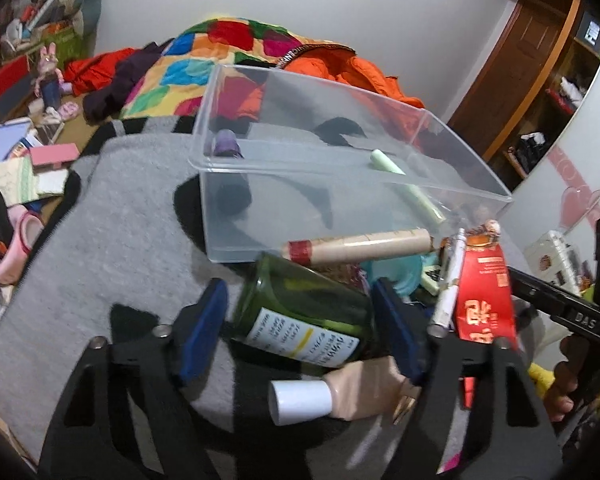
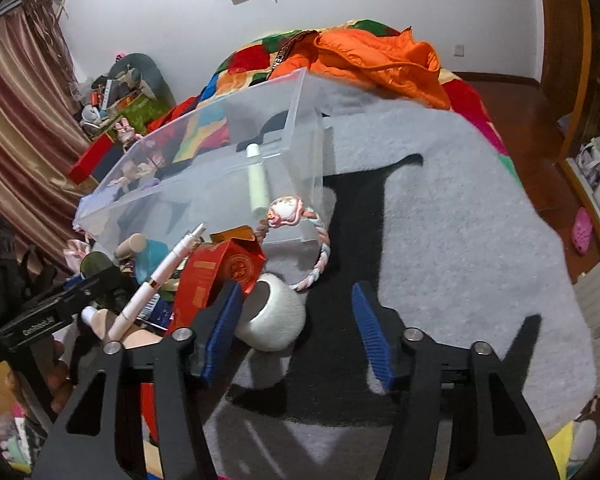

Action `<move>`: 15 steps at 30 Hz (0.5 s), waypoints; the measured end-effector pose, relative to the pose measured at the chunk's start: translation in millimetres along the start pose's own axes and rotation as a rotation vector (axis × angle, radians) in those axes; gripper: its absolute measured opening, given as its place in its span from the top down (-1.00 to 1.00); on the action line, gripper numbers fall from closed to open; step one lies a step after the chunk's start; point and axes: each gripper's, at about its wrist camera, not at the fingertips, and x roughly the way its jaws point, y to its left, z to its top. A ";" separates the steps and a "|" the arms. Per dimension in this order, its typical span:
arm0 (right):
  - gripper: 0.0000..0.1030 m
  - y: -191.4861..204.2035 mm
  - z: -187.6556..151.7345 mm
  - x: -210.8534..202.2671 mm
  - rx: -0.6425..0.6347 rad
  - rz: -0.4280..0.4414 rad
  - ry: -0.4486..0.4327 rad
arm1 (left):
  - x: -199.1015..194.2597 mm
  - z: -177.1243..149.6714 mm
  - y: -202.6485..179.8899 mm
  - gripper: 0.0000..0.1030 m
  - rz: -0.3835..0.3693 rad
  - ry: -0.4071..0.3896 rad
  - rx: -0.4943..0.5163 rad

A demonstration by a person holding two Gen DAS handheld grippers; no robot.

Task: Organize objects
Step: 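Grasp the green glass bottle with the left tool while the right tool grasps the white tape roll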

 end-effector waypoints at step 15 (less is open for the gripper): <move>0.74 6.5 -8.6 -18.5 -0.070 -0.082 -0.043 | -36.7 -7.2 -13.9 -0.25 0.153 -0.109 0.076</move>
